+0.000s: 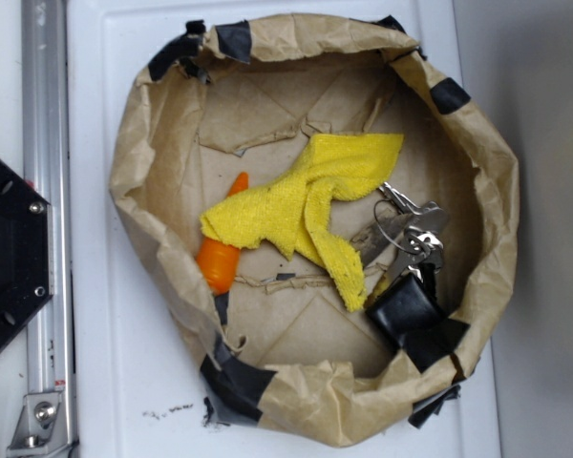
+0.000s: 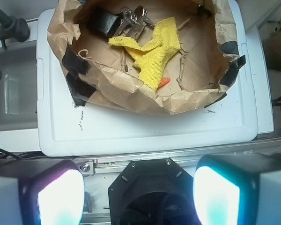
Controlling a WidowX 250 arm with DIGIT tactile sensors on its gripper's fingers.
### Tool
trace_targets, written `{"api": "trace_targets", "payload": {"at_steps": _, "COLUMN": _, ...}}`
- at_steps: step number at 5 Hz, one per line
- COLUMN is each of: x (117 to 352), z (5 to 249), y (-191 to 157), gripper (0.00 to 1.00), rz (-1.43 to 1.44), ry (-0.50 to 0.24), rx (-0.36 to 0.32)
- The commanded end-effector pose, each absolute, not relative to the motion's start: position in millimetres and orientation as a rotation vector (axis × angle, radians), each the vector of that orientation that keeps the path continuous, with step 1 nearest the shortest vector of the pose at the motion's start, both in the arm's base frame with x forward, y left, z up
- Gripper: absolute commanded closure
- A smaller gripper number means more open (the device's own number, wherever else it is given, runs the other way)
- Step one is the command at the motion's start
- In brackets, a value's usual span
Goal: Grab the yellow cloth.
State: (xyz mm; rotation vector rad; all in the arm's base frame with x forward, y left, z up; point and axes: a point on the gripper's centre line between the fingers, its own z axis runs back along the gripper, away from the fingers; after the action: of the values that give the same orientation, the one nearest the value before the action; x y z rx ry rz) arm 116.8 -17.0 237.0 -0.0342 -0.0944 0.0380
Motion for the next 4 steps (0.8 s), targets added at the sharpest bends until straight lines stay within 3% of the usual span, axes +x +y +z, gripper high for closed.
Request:
{"api": "trace_targets", "payload": {"at_steps": 1, "x": 116.8, "z": 237.0, "y": -17.0, "gripper": 0.0, "rz": 0.038, "ry": -0.094, "rx": -0.034}}
{"api": "trace_targets", "payload": {"at_steps": 2, "x": 163.0, "z": 243.2, "y": -4.7, "gripper": 0.0, "rz": 0.019, "ry": -0.148, "rx": 0.032}}
{"api": "trace_targets", "payload": {"at_steps": 3, "x": 203.8, "z": 237.0, "y": 1.7, "gripper": 0.0, "rz": 0.045, "ry": -0.281, "rx": -0.027}}
{"api": "trace_targets", "payload": {"at_steps": 4, "x": 244.3, "z": 216.6, "y": 4.4, "gripper": 0.0, "rz": 0.033, "ry": -0.304, "rx": -0.012}}
